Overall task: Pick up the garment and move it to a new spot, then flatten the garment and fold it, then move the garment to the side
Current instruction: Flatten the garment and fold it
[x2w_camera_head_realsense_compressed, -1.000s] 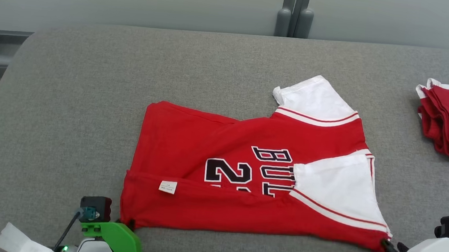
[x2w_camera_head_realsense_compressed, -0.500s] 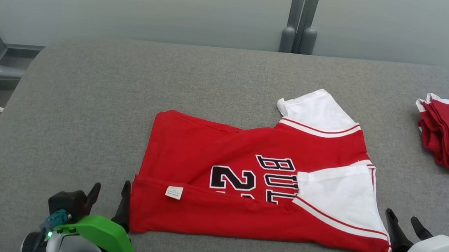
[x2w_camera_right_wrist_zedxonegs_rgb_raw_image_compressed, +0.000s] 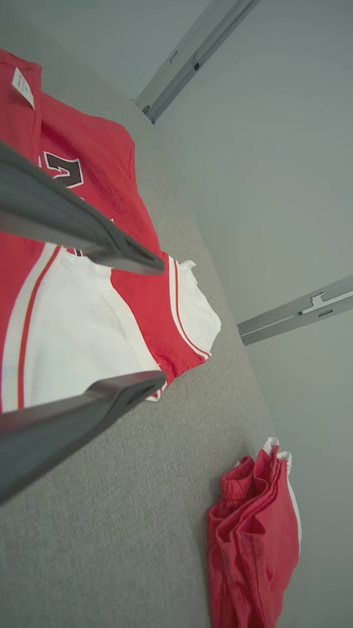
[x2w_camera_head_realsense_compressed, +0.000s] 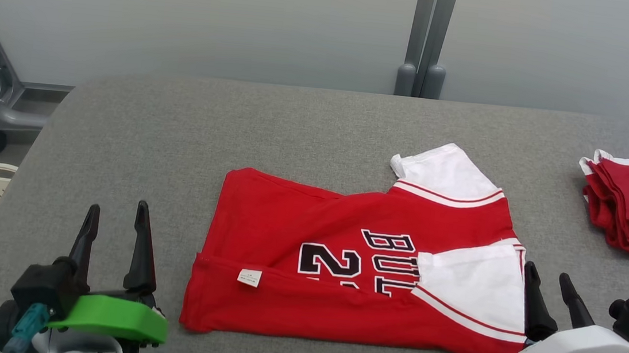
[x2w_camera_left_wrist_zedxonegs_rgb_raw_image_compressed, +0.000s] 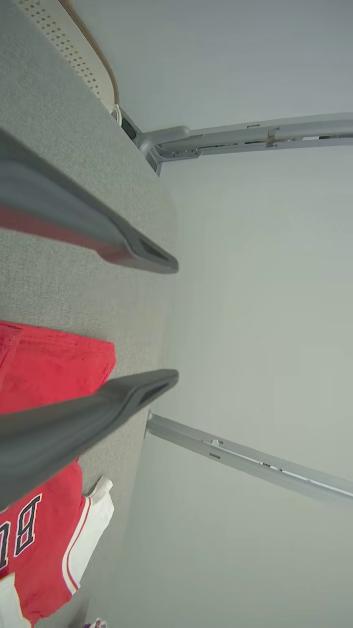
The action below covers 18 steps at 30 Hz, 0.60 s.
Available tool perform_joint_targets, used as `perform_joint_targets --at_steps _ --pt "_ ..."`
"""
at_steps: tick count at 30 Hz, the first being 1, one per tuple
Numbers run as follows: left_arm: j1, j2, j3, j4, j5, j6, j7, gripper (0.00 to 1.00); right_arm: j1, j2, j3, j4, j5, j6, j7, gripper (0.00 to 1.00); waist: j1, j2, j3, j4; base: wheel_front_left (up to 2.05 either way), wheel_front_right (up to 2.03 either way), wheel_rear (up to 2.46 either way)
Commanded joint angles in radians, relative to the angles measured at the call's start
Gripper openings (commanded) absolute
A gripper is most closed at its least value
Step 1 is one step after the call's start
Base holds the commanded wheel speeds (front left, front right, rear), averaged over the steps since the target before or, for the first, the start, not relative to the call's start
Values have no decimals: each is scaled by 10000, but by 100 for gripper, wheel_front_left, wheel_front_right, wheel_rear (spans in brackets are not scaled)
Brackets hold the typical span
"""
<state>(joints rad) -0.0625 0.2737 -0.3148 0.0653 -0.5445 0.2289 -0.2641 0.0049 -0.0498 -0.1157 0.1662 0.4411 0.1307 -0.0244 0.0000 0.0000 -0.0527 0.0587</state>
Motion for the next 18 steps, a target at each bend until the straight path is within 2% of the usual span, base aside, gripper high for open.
perform_joint_targets --at_steps 1,3,4,6,9,13,18 --pt "404 -170 247 -58 301 -285 -1 100 -173 -24 97 210 176 -2 -234 100 0 0 -85 55 0 0 0" --pt "594 -408 662 -100 586 -766 -2 100 -319 -16 300 519 281 -2 -493 100 0 0 -156 118 0 0 0" --pt "594 -408 662 -100 586 -766 -2 100 -319 -16 300 519 281 -2 -493 100 0 0 -156 118 0 0 0" --pt "824 -618 973 50 817 -1132 -2 100 -462 -20 476 757 361 -2 -742 100 0 0 -213 176 0 0 0" --pt "1038 -782 1298 412 1067 -1458 -3 100 -704 -23 701 1027 663 -2 -1091 100 0 0 -278 227 0 0 0" --pt "1296 -785 1359 980 1388 -1758 -3 100 -922 -21 955 1249 -26 -2 -1505 100 0 0 -334 268 0 0 0" --pt "1467 -727 1206 1791 1558 -1824 54 100 -931 -21 1112 1425 -928 -2 -1725 100 0 0 -431 333 0 0 0"
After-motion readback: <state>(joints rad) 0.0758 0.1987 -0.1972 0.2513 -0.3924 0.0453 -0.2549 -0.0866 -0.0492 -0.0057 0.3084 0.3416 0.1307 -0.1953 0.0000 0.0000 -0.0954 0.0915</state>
